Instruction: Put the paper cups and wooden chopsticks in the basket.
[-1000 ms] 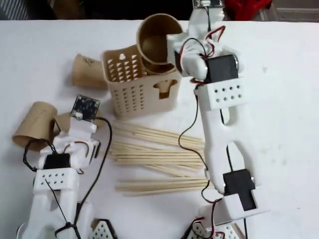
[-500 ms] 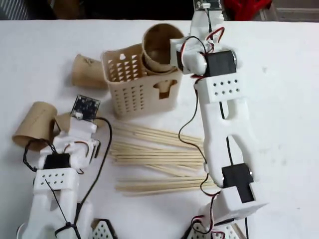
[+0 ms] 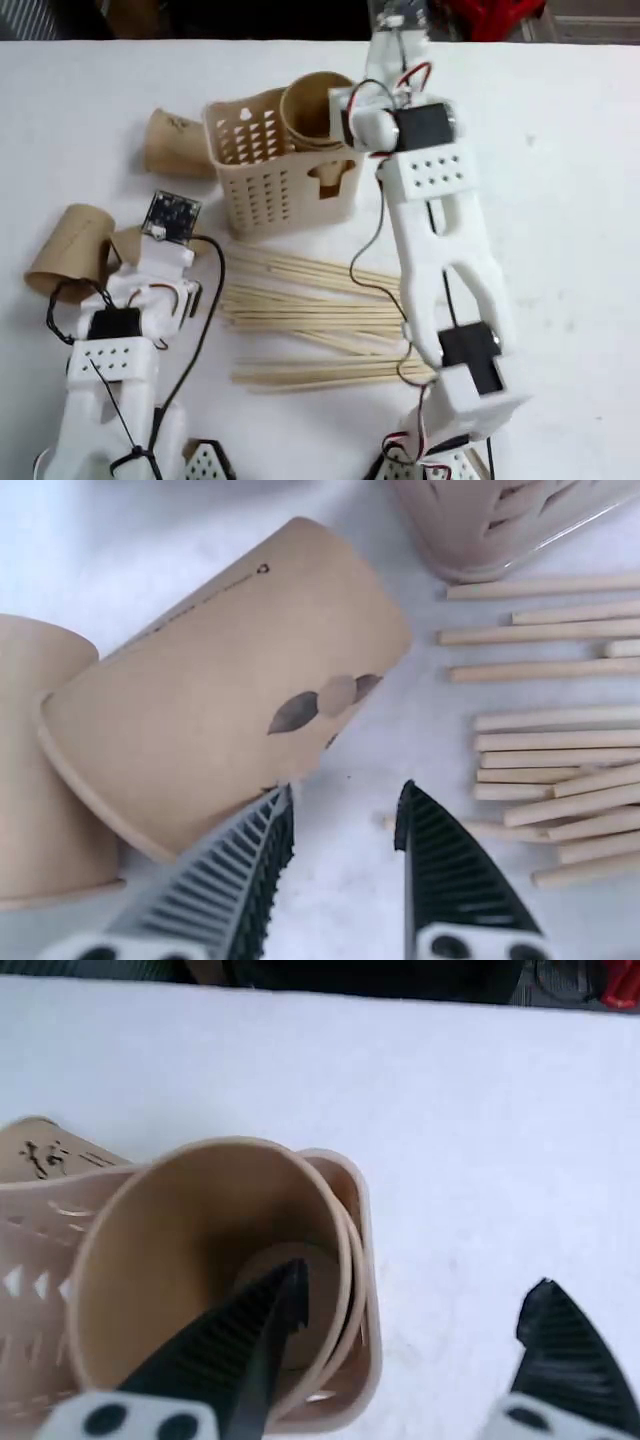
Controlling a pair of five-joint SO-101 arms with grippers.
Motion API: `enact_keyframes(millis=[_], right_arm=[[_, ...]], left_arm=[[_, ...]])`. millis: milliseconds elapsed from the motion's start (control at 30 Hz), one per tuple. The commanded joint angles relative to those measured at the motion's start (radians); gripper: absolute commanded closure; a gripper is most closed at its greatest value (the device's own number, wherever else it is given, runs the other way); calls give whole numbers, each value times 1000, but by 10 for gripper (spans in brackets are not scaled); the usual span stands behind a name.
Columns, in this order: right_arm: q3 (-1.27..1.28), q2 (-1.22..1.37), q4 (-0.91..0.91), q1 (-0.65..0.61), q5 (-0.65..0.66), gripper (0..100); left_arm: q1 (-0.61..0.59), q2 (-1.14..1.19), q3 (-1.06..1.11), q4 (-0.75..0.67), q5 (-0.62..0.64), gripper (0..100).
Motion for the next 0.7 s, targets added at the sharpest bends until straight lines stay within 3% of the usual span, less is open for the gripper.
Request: enact_keyframes(millis=[0,200,433,667], right_arm=[[0,70,-39,35,5,665],[0,150,-54,36,5,687],[2,51,-31,39,-5,956],[0,-13,84,35,-127,949]], left_arm=[[10,-16,-5,-18,6,823],[10,-16,-5,-18,6,823],[10,-16,-5,-18,6,823],[10,-16,-5,-18,6,823]])
